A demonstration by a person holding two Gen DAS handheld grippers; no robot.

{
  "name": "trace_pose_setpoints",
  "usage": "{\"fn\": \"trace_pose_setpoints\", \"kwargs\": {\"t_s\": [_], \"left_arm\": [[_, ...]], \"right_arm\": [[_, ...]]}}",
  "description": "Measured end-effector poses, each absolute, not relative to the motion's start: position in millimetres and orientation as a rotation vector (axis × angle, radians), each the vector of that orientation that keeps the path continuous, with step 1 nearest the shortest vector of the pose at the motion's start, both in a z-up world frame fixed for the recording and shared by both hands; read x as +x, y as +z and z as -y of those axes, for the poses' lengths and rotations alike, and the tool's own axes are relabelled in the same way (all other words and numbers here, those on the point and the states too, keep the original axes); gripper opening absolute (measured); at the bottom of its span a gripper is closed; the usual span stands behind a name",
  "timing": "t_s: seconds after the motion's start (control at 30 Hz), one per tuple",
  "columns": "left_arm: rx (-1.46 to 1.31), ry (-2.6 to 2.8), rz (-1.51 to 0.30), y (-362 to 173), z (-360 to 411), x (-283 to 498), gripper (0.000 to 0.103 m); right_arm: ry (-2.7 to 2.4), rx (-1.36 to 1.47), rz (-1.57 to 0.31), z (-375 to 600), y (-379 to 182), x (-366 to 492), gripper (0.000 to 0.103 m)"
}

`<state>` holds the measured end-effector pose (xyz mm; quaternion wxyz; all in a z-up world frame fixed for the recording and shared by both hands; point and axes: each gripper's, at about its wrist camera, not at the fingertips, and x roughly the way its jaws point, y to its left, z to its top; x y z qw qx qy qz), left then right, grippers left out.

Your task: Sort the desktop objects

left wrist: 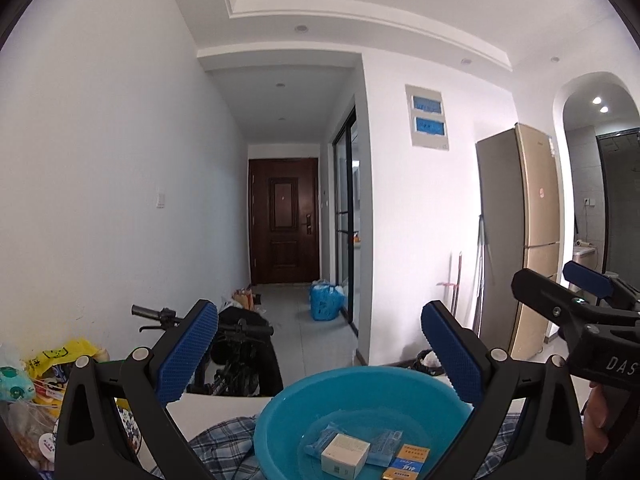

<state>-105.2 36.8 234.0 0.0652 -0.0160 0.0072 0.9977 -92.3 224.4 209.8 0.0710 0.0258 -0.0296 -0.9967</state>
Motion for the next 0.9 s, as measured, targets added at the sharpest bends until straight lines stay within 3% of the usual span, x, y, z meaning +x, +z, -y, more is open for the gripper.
{"fn": "trace_pose_setpoints", "kwargs": {"t_s": [0.67, 0.9], "left_arm": [[0.051, 2.986, -0.098, 253, -45, -39, 0.103], [0.063, 2.990, -0.045, 257, -37, -14, 0.103]], "right_arm": [[-3.006, -0.010, 0.096, -224, 229, -35, 0.103], [-3.004, -0.035, 0.117, -229, 234, -11, 0.103]]}}
